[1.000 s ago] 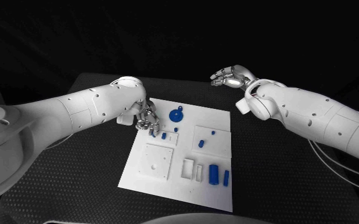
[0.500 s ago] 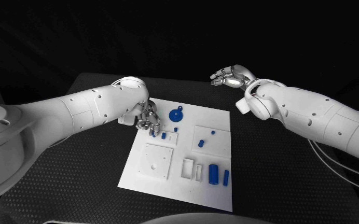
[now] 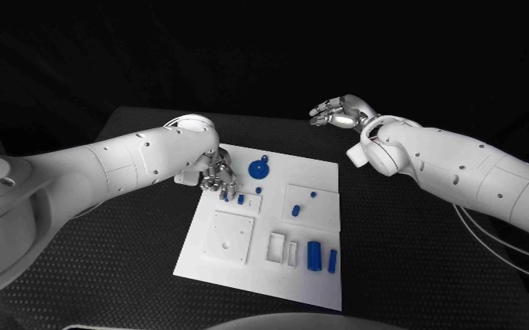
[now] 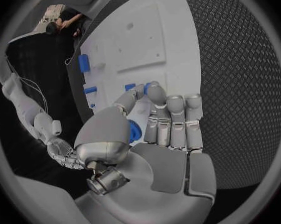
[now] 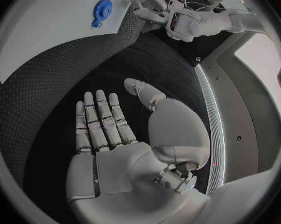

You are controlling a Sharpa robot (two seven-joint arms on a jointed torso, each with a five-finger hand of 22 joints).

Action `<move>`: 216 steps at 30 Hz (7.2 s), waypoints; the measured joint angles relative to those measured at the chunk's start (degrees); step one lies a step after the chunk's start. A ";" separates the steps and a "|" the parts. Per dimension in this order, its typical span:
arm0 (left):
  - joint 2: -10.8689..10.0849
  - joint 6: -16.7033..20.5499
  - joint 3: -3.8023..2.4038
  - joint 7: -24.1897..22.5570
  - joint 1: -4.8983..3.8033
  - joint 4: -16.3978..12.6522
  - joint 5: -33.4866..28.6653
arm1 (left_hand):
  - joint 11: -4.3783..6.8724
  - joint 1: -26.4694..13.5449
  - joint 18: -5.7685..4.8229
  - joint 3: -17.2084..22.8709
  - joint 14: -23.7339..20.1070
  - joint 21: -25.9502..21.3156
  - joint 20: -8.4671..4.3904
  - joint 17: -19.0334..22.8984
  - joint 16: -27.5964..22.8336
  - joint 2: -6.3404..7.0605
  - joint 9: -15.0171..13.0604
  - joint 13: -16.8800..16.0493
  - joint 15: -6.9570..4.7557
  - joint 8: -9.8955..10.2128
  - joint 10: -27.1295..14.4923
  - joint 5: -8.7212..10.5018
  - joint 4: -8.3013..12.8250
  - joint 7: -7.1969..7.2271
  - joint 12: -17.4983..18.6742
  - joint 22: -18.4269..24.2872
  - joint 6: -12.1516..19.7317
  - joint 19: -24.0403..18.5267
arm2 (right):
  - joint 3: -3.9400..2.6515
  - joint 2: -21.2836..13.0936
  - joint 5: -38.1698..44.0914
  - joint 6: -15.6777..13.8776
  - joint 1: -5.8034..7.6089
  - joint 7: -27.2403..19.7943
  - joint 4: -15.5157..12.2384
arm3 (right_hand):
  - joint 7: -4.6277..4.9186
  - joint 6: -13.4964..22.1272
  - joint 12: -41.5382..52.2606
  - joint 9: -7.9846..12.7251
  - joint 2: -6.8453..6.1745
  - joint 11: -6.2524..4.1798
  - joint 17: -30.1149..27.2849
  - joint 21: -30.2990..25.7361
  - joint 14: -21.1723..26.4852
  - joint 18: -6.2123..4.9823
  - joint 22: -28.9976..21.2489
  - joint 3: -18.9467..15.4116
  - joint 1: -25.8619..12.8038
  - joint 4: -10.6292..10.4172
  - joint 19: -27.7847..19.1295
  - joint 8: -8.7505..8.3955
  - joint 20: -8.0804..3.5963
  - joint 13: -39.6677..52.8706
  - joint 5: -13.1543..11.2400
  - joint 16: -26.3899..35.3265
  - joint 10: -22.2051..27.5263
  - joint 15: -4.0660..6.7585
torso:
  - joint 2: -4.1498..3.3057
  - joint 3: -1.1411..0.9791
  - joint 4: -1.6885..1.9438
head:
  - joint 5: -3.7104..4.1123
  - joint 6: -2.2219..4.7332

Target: Assemble the parts on the task board

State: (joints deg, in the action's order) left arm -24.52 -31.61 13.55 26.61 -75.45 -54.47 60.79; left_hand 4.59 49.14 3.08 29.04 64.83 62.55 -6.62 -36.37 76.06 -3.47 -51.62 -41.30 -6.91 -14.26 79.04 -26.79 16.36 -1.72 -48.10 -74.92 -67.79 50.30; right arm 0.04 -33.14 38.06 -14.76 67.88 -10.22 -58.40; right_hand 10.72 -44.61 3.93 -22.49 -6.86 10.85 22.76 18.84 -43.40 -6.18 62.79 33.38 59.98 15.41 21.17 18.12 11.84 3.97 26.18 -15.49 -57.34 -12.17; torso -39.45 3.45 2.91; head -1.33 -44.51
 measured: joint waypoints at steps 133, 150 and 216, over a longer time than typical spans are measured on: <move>-4.08 38.82 0.16 -34.42 4.25 -10.14 26.58 | -9.25 15.98 -1.01 2.13 -7.59 -15.09 1.93 5.79 -17.01 13.70 11.82 23.46 5.76 6.48 -10.58 15.53 -2.29 -4.31 42.11 2.06 9.44 -6.67 | 0.02 -0.44 -0.02 -0.01 -0.20 -0.05 0.41 | 0.00 0.00 0.00 0.10 0.00 0.00 -0.07 -0.44 0.00 0.47 0.47 -0.16 0.00 0.16 0.00 0.00 0.00 0.00 0.44 0.00 0.00 0.00 | 0.01 0.01 -0.01 | 0.97 1.40; -2.95 37.68 0.16 -34.25 5.31 -8.07 27.78 | -9.67 17.28 -1.36 2.69 -6.73 -15.31 1.82 4.67 -14.72 12.43 13.73 25.78 5.56 6.77 -12.78 14.86 -1.73 -4.61 44.29 0.90 10.98 -6.15 | 0.02 -0.47 -0.02 0.00 -0.21 -0.05 0.27 | 0.00 0.00 0.00 0.15 0.00 0.00 -0.06 -0.67 0.00 0.47 0.52 -0.16 0.00 0.16 0.00 0.00 0.00 0.00 0.44 0.00 0.00 0.00 | -0.04 -0.01 -0.05 | 1.31 1.37; -0.67 36.92 -0.16 -33.84 6.05 -5.15 29.93 | -8.58 19.24 -1.37 3.49 -5.43 -15.09 1.32 3.62 -11.46 10.48 15.36 27.11 4.66 4.11 -7.37 13.97 -1.57 -4.82 43.55 0.01 8.51 -4.20 | 0.02 -0.52 -0.02 0.01 -0.21 -0.06 -0.19 | 0.00 0.00 0.00 0.18 0.00 0.00 -0.14 -0.88 0.00 0.46 0.78 -0.16 0.00 0.16 0.00 0.00 0.00 0.00 0.44 0.00 0.00 0.00 | 0.03 -0.05 -0.01 | 1.79 1.19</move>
State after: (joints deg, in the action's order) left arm -25.19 5.31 13.39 -7.23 -69.40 -59.62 90.73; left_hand -3.99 68.38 1.72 32.53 59.40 47.47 -5.30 -32.75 64.61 7.01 -36.26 -14.19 -2.25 -10.15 71.67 -12.81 14.79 -6.54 -4.55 -74.91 -59.28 46.10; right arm 0.06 -33.66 38.05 -14.75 67.67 -10.29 -58.59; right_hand 10.71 -44.61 3.93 -22.31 -6.86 10.85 22.62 17.96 -43.39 -5.72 63.57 33.22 59.98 15.57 21.17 18.12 11.84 3.97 26.63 -15.49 -57.34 -12.17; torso -39.42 3.40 2.91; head 0.46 -43.32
